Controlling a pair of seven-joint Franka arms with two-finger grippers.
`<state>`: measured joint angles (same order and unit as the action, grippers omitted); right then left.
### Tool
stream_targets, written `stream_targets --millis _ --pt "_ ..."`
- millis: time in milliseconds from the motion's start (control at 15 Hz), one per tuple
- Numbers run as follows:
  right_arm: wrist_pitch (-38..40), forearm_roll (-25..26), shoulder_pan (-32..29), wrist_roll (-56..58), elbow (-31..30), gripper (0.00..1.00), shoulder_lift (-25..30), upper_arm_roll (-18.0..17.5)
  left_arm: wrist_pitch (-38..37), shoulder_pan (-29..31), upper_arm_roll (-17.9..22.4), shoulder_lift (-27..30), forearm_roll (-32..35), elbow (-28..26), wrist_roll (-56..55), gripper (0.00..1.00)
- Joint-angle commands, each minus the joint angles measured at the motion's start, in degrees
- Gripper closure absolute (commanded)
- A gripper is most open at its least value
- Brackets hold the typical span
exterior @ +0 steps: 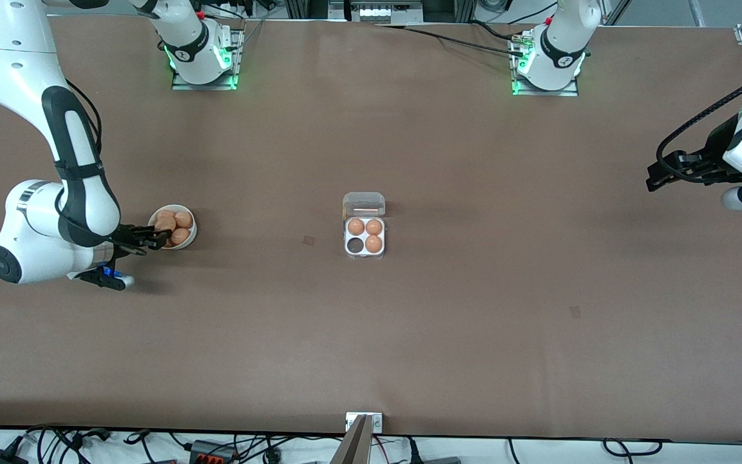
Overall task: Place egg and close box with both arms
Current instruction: 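Lower the right gripper into the bowl and grasp one brown egg, then lift the egg and carry it with the right gripper to the box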
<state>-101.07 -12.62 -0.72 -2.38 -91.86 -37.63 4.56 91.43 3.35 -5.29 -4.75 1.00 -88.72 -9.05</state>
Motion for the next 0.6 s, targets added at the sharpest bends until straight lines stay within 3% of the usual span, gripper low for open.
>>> stream_targets --millis 0,267,533 --pt "2.36 -0.83 -0.94 3.15 1.07 0.77 0.09 -0.43 0.24 -0.10 0.01 1.41 -0.56 -1.10 0.09 0.00" --pt "3.50 -0.13 -0.86 7.30 3.61 0.91 0.53 -0.16 0.24 -0.01 0.01 1.41 -0.56 -1.10 0.09 0.00" --pt "11.13 -0.21 -0.24 7.04 12.04 0.92 0.97 -0.51 0.24 -0.01 0.01 1.41 -0.56 -1.10 0.09 0.00"
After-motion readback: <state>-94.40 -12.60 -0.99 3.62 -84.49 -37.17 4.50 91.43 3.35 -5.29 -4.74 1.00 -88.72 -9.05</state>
